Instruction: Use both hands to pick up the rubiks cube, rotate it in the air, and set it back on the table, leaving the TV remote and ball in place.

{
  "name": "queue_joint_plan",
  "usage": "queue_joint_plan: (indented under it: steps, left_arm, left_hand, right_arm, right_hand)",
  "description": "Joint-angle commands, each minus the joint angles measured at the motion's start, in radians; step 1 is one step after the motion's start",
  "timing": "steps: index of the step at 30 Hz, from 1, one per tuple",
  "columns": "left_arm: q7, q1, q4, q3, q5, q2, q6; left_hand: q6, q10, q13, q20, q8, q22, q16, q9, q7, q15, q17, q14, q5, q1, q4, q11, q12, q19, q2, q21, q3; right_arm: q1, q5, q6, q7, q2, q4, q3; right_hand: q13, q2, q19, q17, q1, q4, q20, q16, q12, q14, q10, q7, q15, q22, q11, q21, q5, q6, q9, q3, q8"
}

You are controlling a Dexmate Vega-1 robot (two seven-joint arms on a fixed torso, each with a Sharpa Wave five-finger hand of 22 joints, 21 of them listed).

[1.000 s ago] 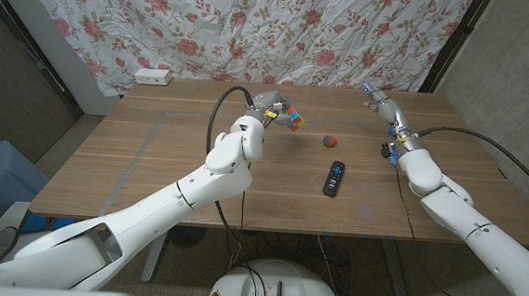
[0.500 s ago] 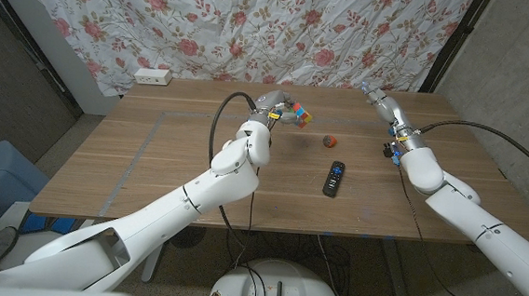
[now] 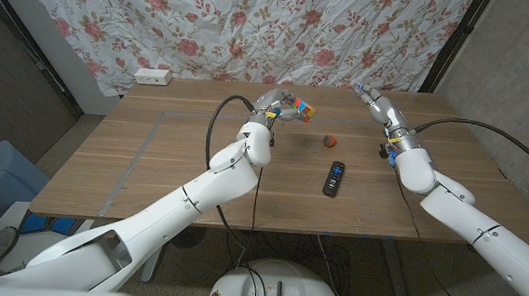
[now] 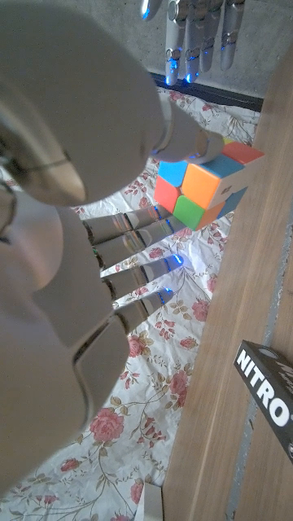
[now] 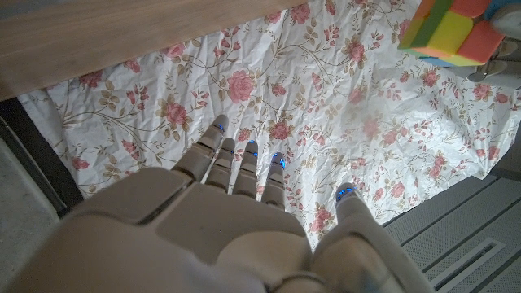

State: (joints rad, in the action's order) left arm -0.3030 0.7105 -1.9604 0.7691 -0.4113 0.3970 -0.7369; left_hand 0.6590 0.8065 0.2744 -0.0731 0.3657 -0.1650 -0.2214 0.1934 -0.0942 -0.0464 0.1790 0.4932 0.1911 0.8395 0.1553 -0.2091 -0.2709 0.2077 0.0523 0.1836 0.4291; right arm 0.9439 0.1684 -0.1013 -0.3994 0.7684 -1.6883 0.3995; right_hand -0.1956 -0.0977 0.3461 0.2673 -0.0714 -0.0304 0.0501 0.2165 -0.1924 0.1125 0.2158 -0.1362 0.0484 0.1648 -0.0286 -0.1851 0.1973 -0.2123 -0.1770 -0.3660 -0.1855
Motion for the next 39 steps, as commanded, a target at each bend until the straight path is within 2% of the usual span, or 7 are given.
queue_joint_plan:
  steps: [1,12,15,16,20,31,39]
  left_arm:
    - [-0.088,0.009,0.056,-0.058,0.152,-0.008,0.124]
    - [-0.113,0.010,0.079,-0.079,0.240,0.001,0.188]
    - [-0.121,0.009,0.087,-0.085,0.262,-0.002,0.200]
    - [-0.122,0.008,0.090,-0.086,0.268,-0.001,0.207]
    - [-0.116,-0.001,0.099,-0.081,0.288,0.004,0.224]
    - [-0.107,-0.020,0.141,-0.067,0.324,0.010,0.305]
    - [-0.095,-0.035,0.173,-0.063,0.341,0.013,0.352]
  left_hand:
    - [-0.009,-0.005,0.002,0.007,-0.006,-0.005,0.001,0.004,0.003,-0.104,0.003,0.008,0.006,-0.005,0.000,-0.007,0.004,-0.001,-0.016,0.006,-0.005]
    - [-0.010,-0.013,0.004,0.003,-0.011,-0.006,0.002,0.004,0.005,-0.102,0.003,0.006,0.006,-0.009,0.000,-0.007,0.009,-0.004,-0.020,0.005,-0.008]
    - [-0.010,-0.014,0.004,-0.001,-0.012,-0.006,0.002,0.004,0.007,-0.101,0.003,0.006,0.005,-0.010,0.000,-0.007,0.010,-0.004,-0.021,0.005,-0.009]
    - [-0.010,-0.014,0.004,-0.002,-0.012,-0.006,0.002,0.004,0.007,-0.100,0.003,0.005,0.005,-0.010,0.000,-0.007,0.010,-0.005,-0.022,0.005,-0.009]
    - [-0.011,-0.014,0.005,-0.006,-0.014,-0.006,0.002,0.004,0.007,-0.099,0.003,0.005,0.005,-0.012,0.000,-0.007,0.011,-0.005,-0.023,0.005,-0.010]
    - [-0.011,-0.022,0.006,-0.013,-0.020,-0.006,0.004,0.004,0.010,-0.096,0.004,0.001,0.004,-0.023,-0.004,-0.005,0.017,-0.014,-0.028,0.002,-0.016]
    - [-0.010,-0.023,0.006,-0.015,-0.023,-0.006,0.004,0.004,0.011,-0.096,0.004,0.000,0.004,-0.027,-0.004,-0.007,0.019,-0.015,-0.031,0.002,-0.018]
  right_arm:
    - [-0.001,0.085,0.104,-0.035,-0.013,-0.064,0.036]
    - [0.016,0.175,0.180,-0.102,-0.036,-0.115,0.069]
    - [0.016,0.200,0.195,-0.111,-0.038,-0.126,0.080]
    - [0.015,0.212,0.201,-0.112,-0.036,-0.130,0.084]
    - [0.012,0.242,0.217,-0.112,-0.033,-0.143,0.098]
    - [-0.006,0.290,0.223,-0.096,-0.028,-0.145,0.128]
    - [-0.008,0.322,0.251,-0.087,-0.032,-0.160,0.142]
  right_hand:
    - [0.000,-0.025,-0.001,0.005,0.003,0.003,0.004,0.008,0.002,0.003,-0.005,-0.004,0.002,0.003,0.005,-0.001,0.000,-0.007,-0.002,-0.002,-0.003]
    - [0.000,-0.031,-0.006,0.007,-0.001,0.000,0.006,0.007,0.008,-0.007,-0.036,-0.025,0.005,0.003,0.010,0.000,0.000,0.017,-0.002,-0.006,0.006]
    - [0.000,-0.032,-0.021,0.009,-0.001,-0.001,0.012,0.004,0.010,-0.022,-0.052,-0.040,0.011,0.003,0.015,0.004,-0.001,0.038,-0.002,-0.007,0.010]
    - [0.000,-0.032,-0.030,0.009,-0.001,-0.001,0.020,0.001,0.011,-0.030,-0.061,-0.047,0.022,0.003,0.007,0.005,-0.001,0.046,-0.001,-0.008,0.011]
    - [0.000,-0.033,-0.041,0.011,0.000,-0.002,0.028,-0.001,0.011,-0.042,-0.075,-0.069,0.028,0.004,0.002,0.006,-0.001,0.058,-0.001,-0.009,0.011]
    - [0.001,-0.034,-0.065,0.013,-0.001,-0.004,0.032,-0.005,0.013,-0.065,-0.104,-0.079,0.041,0.004,-0.008,0.009,-0.001,0.050,-0.001,-0.011,0.003]
    - [0.001,-0.034,-0.078,0.015,0.002,-0.002,0.033,-0.008,0.012,-0.082,-0.119,-0.081,0.043,0.004,-0.006,0.008,-0.001,0.033,-0.001,-0.011,-0.003]
